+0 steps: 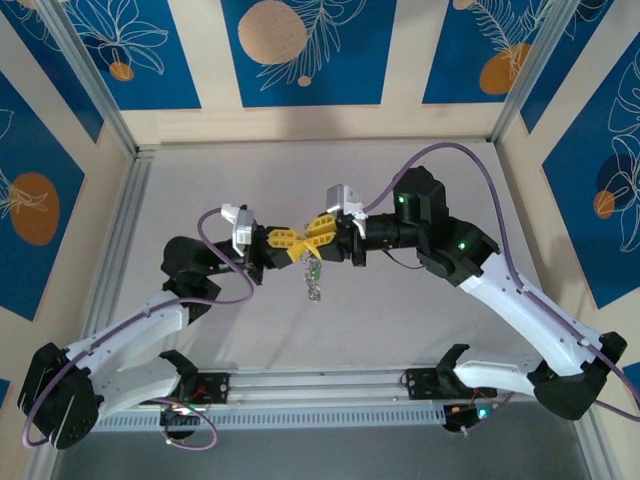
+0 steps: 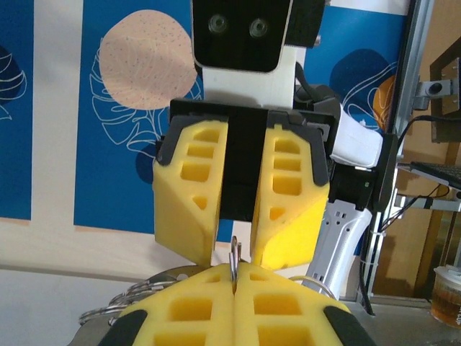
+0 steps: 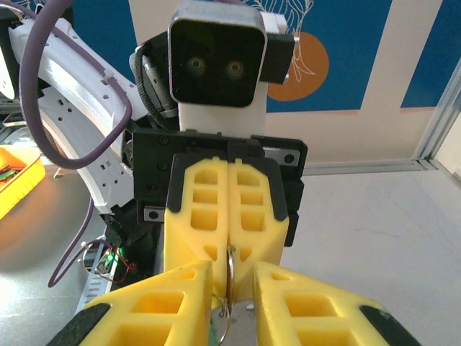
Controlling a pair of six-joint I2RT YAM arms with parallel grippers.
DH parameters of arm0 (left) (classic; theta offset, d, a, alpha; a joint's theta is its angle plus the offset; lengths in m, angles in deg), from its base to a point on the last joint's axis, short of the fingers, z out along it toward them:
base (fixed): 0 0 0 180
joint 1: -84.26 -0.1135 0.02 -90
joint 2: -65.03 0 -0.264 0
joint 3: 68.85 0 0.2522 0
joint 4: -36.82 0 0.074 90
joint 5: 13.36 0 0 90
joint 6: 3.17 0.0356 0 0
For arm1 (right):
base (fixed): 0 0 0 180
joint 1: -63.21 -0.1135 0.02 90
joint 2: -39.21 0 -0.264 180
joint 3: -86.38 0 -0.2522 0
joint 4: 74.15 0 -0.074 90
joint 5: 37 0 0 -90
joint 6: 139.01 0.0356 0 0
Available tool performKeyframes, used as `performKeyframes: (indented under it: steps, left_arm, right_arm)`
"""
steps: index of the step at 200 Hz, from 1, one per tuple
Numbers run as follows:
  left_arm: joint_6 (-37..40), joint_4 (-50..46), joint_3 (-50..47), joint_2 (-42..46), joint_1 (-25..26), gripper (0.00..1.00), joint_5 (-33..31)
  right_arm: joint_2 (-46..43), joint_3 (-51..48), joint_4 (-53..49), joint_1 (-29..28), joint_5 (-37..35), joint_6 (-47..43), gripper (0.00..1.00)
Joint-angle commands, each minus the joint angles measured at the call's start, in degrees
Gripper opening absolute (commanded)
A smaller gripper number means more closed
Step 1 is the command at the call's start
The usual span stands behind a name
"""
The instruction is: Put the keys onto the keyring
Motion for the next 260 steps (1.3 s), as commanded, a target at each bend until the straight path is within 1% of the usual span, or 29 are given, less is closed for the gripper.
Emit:
performKeyframes:
  steps: [1, 34, 113, 159, 184, 192, 204, 218, 230, 244, 260]
  left_arm:
    - [-1.66, 7.35, 1.96, 0.75, -0.57, 0.00, 0.36]
    - [-2.41, 8.24, 2.18, 0.66, -0.57, 0.00, 0.72]
    - [-4.71, 12.36, 1.72, -0.60, -0.58, 0.00, 1.12]
    - [-8.04, 17.73, 1.57, -3.14, -0.61, 0.00, 1.08]
    - [-8.95, 18.29, 1.63, -3.75, -0.54, 0.00, 1.08]
    - [-8.36, 16.90, 1.75, -3.34, -0.59, 0.00, 1.00]
    - [-6.17, 12.30, 1.97, -1.90, -0.54, 0.00, 0.53]
    - [-1.73, 3.64, 2.28, 0.79, -0.53, 0.00, -0.46]
    - [1.90, -3.42, 2.45, 3.20, -0.58, 0.00, -1.43]
    - [5.92, -11.43, 3.07, 5.59, -0.56, 0.07, -2.19]
    - [8.46, -17.14, 3.58, 7.38, -0.58, 0.11, -2.66]
  right_arm:
    - [-1.44, -1.51, 0.20, 0.49, 0.64, 0.96, 0.20]
    - [-1.66, -1.83, -0.26, 0.81, 1.15, 1.19, 0.14]
    - [-1.32, -2.80, -0.03, 0.46, 4.54, 0.05, 0.02]
    - [-1.41, -2.98, 0.52, -0.41, 5.67, -0.43, 0.00]
    - [-1.45, -2.53, -0.80, -2.35, 2.54, -1.67, 0.00]
    - [-1.24, -1.84, -1.78, -2.70, 0.97, -1.52, 0.00]
    - [-0.64, -0.52, -3.59, -2.92, -1.41, -1.20, 0.00]
    - [-0.99, -0.04, -4.05, -2.78, -4.02, -0.60, 0.00]
    - [-1.77, -0.21, -3.73, -2.40, -4.89, 0.22, 0.00]
    - [-2.30, -0.01, -3.29, -1.68, -4.46, 1.58, 0.00]
    - [-2.54, 0.22, -3.15, -1.30, -3.88, 2.66, 0.00]
